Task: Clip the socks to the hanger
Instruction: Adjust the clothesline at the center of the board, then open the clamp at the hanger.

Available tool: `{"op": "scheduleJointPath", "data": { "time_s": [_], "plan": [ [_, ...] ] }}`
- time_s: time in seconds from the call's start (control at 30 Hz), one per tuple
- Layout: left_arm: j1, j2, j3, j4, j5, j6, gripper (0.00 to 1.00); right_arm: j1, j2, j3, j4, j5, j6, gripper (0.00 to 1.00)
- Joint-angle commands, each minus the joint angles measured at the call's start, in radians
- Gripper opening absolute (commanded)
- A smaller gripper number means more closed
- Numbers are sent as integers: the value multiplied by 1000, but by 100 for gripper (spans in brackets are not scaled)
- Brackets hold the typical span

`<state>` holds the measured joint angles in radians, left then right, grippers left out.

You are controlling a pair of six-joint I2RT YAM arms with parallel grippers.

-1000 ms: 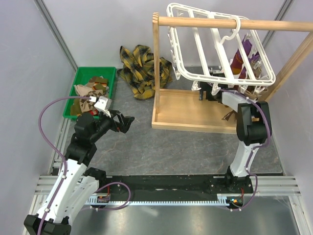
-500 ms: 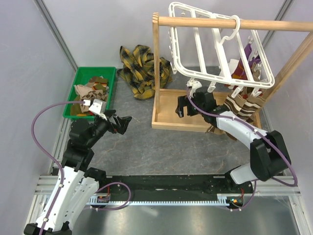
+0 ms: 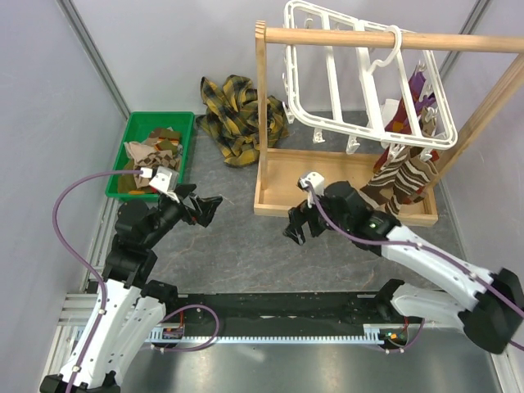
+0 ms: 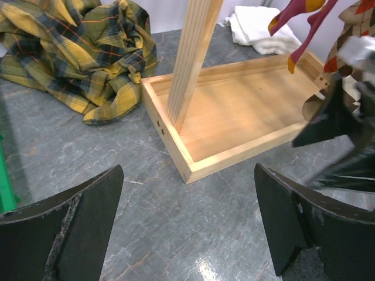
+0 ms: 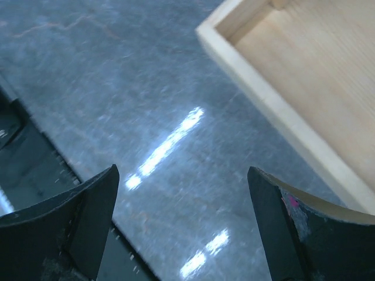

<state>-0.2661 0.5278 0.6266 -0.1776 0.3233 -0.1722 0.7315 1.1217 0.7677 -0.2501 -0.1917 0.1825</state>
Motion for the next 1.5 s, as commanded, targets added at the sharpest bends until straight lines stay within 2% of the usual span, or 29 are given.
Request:
{"op": "scheduleJointPath", "data": {
  "time_s": [0.0,0.17,0.33,0.67,0.73,1.1,1.2,1.23,1.4,1.47],
  "plan": [
    [-4,9,-2,46,54,31,99,37,-184,1,-93,-81,-21,98],
    [-2,29,-2,59,105,33,99,37,-351,80,-236,-43,-64,98],
    [-4,46,-2,59,109,34,99,39,-430,215,-307,255,-75,98],
    [-5,44,-4,47,94,37,99,39,-378,430,-302,543,-100,97],
    [-7,43,-4,49,103,37,99,39,-376,452,-295,563,-115,97],
    [-56,107,57,38,112,-19,99,39,-293,616,-296,472,-117,92],
    [-125,136,96,38,57,-47,99,39,-272,648,-299,472,-123,90],
    [-178,149,108,38,34,-50,99,39,-266,656,-299,472,-123,89],
    [-402,231,188,82,-185,-49,99,39,-232,719,-301,476,-118,86],
    [-456,254,206,124,-266,-49,99,39,-224,743,-302,465,-117,85]
  ]
}}
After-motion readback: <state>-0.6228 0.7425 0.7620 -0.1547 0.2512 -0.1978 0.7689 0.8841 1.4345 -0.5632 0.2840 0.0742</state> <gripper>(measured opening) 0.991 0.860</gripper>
